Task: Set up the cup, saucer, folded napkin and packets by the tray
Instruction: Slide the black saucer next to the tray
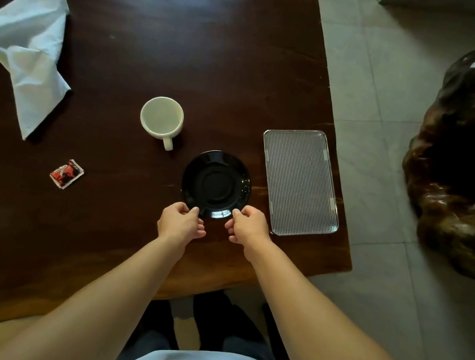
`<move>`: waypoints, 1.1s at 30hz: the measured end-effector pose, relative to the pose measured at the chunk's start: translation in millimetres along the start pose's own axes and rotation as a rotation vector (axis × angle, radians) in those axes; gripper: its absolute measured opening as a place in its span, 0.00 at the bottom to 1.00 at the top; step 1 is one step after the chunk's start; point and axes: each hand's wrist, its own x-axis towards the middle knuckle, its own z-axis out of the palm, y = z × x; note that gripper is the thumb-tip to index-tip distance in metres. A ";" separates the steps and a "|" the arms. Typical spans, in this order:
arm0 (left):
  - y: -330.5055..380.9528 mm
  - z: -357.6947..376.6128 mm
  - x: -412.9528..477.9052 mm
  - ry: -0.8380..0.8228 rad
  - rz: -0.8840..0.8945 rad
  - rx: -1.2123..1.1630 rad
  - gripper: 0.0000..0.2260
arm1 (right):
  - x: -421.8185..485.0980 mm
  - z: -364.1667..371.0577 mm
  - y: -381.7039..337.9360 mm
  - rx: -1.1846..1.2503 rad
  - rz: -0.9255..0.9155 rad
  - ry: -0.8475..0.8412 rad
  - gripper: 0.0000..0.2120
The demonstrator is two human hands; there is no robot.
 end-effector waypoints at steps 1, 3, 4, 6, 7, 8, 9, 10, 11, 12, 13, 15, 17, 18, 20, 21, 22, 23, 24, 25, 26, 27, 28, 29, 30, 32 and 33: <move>-1.6 4.2 1.0 -0.002 -0.007 0.004 0.06 | 2.9 -1.7 2.5 -0.007 0.005 0.003 0.08; -4.8 11.6 2.6 -0.006 -0.024 0.009 0.06 | 9.4 -5.2 7.7 -0.016 0.018 0.006 0.08; -6.0 15.1 3.8 -0.005 -0.032 0.011 0.05 | 12.9 -6.7 10.1 -0.020 0.024 0.006 0.08; -8.2 21.1 5.8 -0.003 -0.044 0.015 0.05 | 19.4 -8.9 13.4 -0.026 0.036 0.004 0.08; -9.5 24.1 6.8 -0.001 -0.051 0.015 0.05 | 22.9 -9.6 15.1 -0.027 0.043 0.002 0.08; -11.1 26.8 8.1 0.000 -0.059 0.015 0.05 | 26.5 -9.9 17.2 -0.027 0.050 0.001 0.08; -13.2 29.4 9.8 0.001 -0.068 0.019 0.05 | 30.0 -9.9 19.5 -0.031 0.056 -0.001 0.08; -15.3 31.8 10.9 0.004 -0.075 0.026 0.06 | 33.1 -9.9 21.6 -0.040 0.061 -0.001 0.08; -17.4 34.1 12.3 0.008 -0.081 0.033 0.06 | 36.1 -9.7 23.9 -0.051 0.066 0.000 0.08; -19.5 36.2 13.4 0.013 -0.084 0.040 0.06 | 38.8 -9.8 26.1 -0.060 0.071 0.001 0.09; -21.3 38.6 14.2 0.017 -0.083 0.051 0.06 | 41.5 -10.2 28.2 -0.064 0.077 0.002 0.09; -23.2 43.3 15.5 0.022 -0.072 0.082 0.06 | 45.4 -12.0 31.1 -0.057 0.098 0.003 0.09; -23.2 48.3 16.8 0.024 -0.061 0.095 0.06 | 49.3 -14.2 33.5 -0.048 0.112 0.005 0.09; -23.1 50.6 17.7 0.023 -0.060 0.099 0.06 | 51.0 -15.2 34.5 -0.046 0.114 0.006 0.09; -23.2 54.4 18.8 0.020 -0.064 0.102 0.05 | 53.9 -16.9 35.7 -0.049 0.109 0.005 0.09; -23.1 56.0 19.2 0.019 -0.069 0.095 0.05 | 55.8 -17.4 36.4 -0.050 0.106 0.004 0.09; -22.8 57.6 19.6 0.021 -0.074 0.087 0.05 | 57.6 -17.9 36.7 -0.052 0.104 0.004 0.09; -22.4 59.2 19.8 0.023 -0.077 0.082 0.06 | 59.5 -18.3 36.8 -0.056 0.102 0.005 0.09; -21.9 60.8 19.9 0.028 -0.079 0.079 0.07 | 61.2 -18.9 36.5 -0.063 0.100 0.007 0.09; -21.4 62.2 20.1 0.033 -0.080 0.075 0.07 | 62.9 -19.0 36.2 -0.070 0.098 0.008 0.09; -21.2 63.6 20.7 0.038 -0.083 0.068 0.07 | 64.4 -19.2 36.1 -0.077 0.097 0.008 0.09; -21.6 64.9 21.8 0.041 -0.086 0.065 0.07 | 65.9 -18.9 36.4 -0.081 0.097 0.007 0.09; -22.2 66.0 23.0 0.041 -0.091 0.064 0.07 | 67.2 -18.8 36.6 -0.084 0.098 0.006 0.09; -22.6 66.7 23.9 0.040 -0.096 0.060 0.07 | 68.3 -18.6 37.1 -0.083 0.100 0.004 0.09; -22.9 67.6 24.7 0.037 -0.101 0.052 0.07 | 69.4 -18.8 37.6 -0.081 0.103 0.004 0.09; -23.6 69.2 26.3 0.032 -0.103 0.041 0.07 | 71.8 -19.2 39.1 -0.079 0.105 0.006 0.09; -23.6 69.8 26.8 0.031 -0.100 0.044 0.08 | 73.1 -19.1 39.7 -0.078 0.105 0.007 0.10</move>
